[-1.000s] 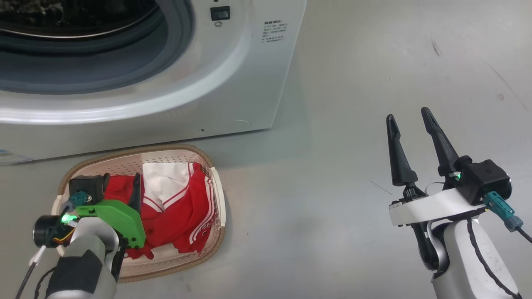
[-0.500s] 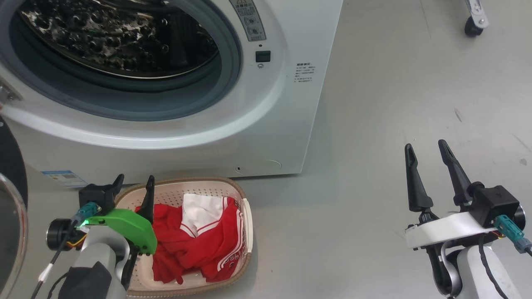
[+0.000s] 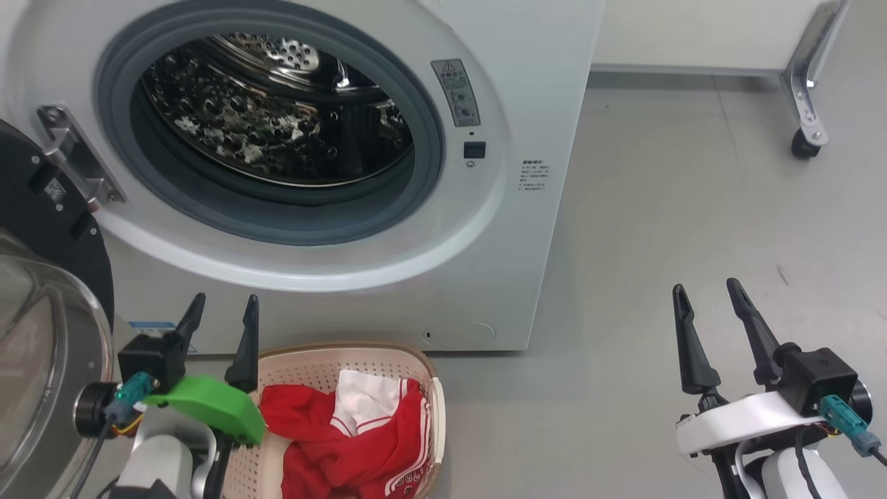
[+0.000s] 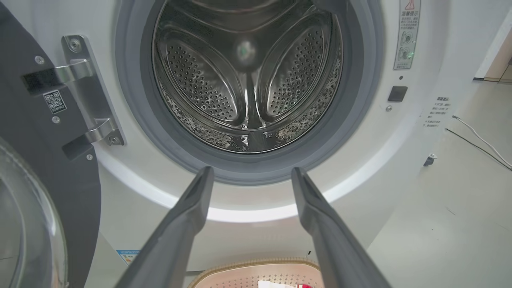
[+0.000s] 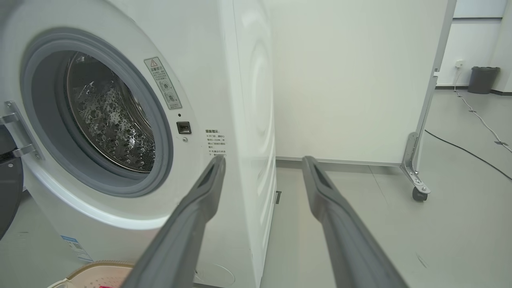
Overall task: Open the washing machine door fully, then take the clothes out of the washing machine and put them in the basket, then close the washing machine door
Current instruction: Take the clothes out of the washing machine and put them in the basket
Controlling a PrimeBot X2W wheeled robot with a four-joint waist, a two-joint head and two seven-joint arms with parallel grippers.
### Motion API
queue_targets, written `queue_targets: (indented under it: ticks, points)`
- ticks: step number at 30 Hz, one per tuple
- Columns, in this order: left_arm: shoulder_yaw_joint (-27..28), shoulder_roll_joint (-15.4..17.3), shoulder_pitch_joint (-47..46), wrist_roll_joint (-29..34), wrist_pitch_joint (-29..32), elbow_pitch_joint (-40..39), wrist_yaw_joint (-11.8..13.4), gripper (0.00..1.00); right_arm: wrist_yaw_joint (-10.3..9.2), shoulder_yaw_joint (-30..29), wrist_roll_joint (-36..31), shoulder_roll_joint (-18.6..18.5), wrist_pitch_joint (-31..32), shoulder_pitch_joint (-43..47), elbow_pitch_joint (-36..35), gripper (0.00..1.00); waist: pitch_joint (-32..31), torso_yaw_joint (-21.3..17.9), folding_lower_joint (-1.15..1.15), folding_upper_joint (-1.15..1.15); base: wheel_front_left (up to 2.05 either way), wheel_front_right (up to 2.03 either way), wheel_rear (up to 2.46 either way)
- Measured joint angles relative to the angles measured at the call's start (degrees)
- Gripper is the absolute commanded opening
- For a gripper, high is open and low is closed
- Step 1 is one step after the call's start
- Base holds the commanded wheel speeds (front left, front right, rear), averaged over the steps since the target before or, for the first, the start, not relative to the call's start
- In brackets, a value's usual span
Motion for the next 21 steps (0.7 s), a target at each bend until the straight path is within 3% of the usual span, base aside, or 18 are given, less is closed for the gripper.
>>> queue_targets:
  ticks: [21]
  points:
    - [1.2,-0.3,10.5,-0.8,0.0,-10.8,0.0,1.0,0.08,0.1,0.4,0.3,0.0,3.2,-1.1,1.0,-2.2,-0.4,0.0,0.0,0.0,0.0,0.0]
